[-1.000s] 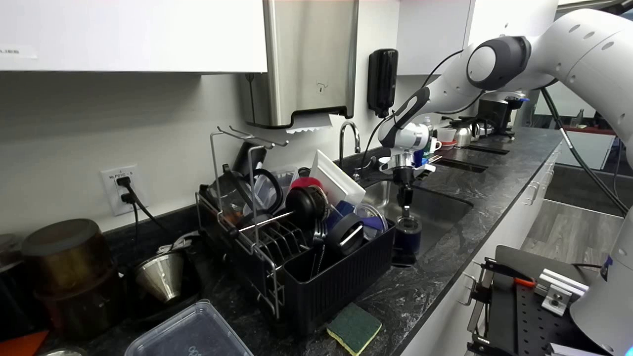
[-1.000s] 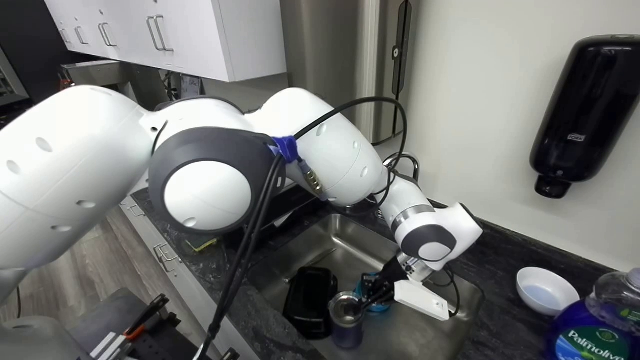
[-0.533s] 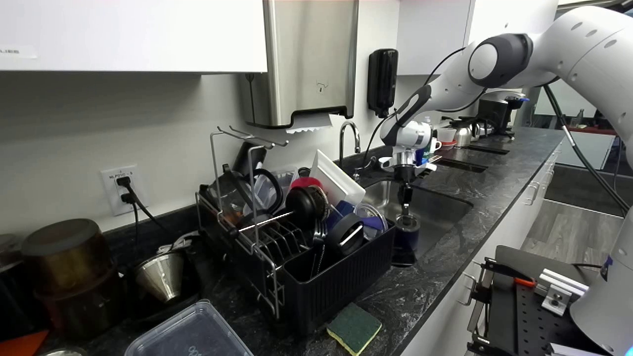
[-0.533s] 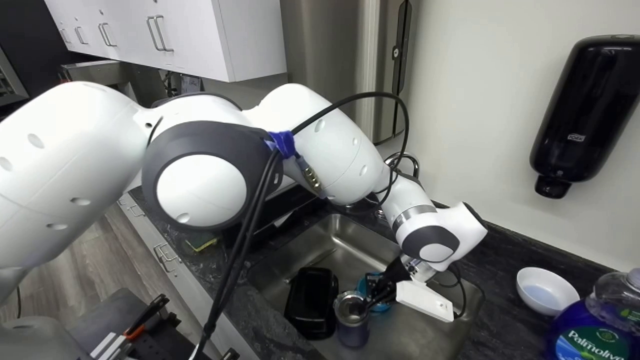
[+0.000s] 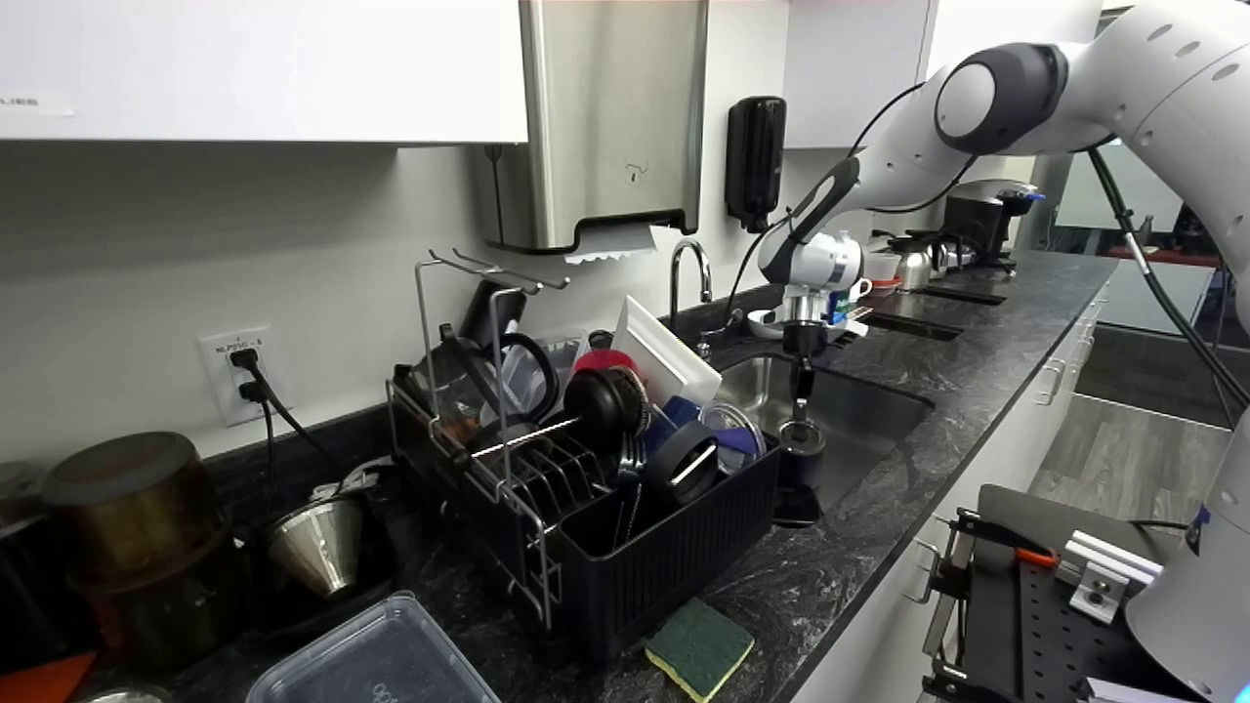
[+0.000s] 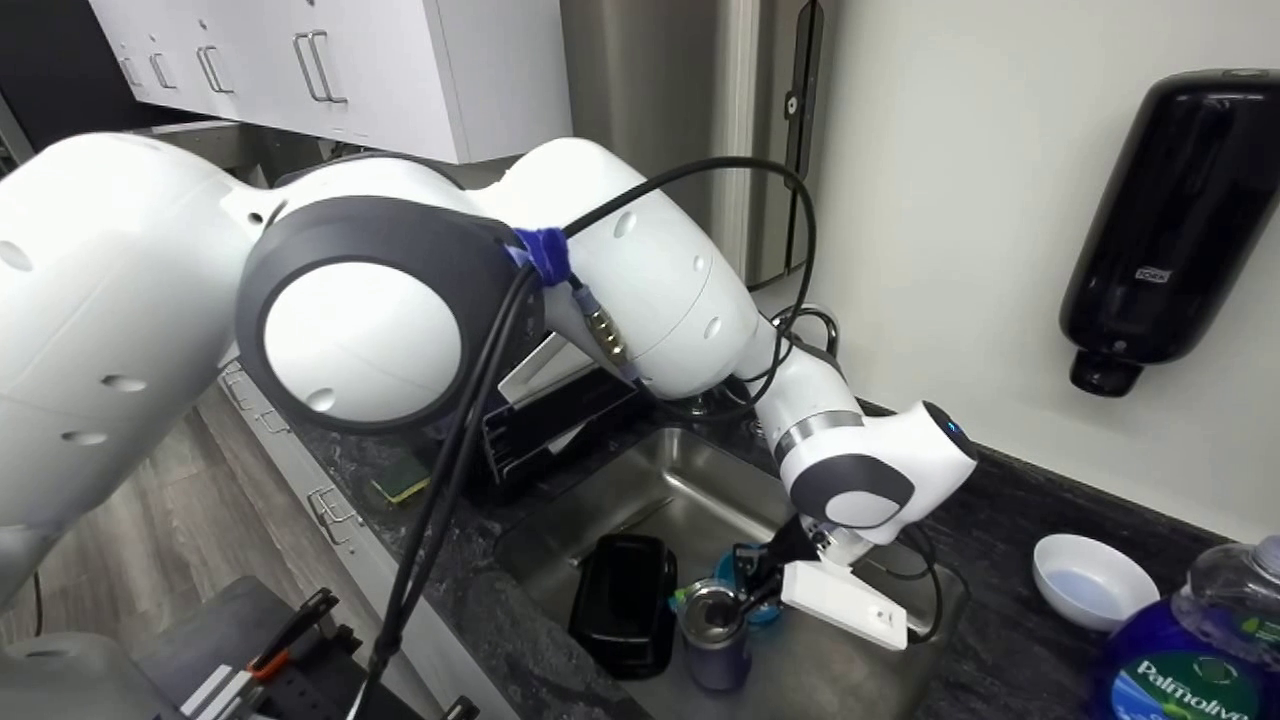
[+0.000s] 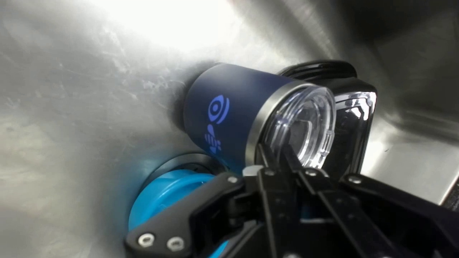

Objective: Move the thermo cup to the left then to the right and remove the lid

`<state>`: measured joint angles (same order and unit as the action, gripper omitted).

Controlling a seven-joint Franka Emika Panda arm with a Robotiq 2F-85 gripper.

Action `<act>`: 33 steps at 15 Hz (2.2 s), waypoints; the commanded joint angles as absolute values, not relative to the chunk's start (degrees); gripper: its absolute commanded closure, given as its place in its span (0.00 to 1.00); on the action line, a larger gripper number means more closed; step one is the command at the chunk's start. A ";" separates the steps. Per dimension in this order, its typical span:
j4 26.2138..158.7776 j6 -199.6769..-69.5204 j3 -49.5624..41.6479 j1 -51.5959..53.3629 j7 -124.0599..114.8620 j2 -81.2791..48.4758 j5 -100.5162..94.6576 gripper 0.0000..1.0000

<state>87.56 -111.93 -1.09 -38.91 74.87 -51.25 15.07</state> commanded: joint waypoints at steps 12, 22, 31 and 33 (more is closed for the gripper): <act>90.34 -131.57 -1.85 -37.00 44.71 -51.31 22.12 0.98; 91.15 -135.53 -1.46 -38.14 35.01 -51.16 20.99 0.98; 95.58 -142.39 -1.03 -40.62 33.20 -48.71 21.36 0.98; 97.40 -145.05 -0.84 -40.96 33.07 -47.70 21.26 0.98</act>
<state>93.22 -139.88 -1.41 -40.46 34.12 -49.74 21.91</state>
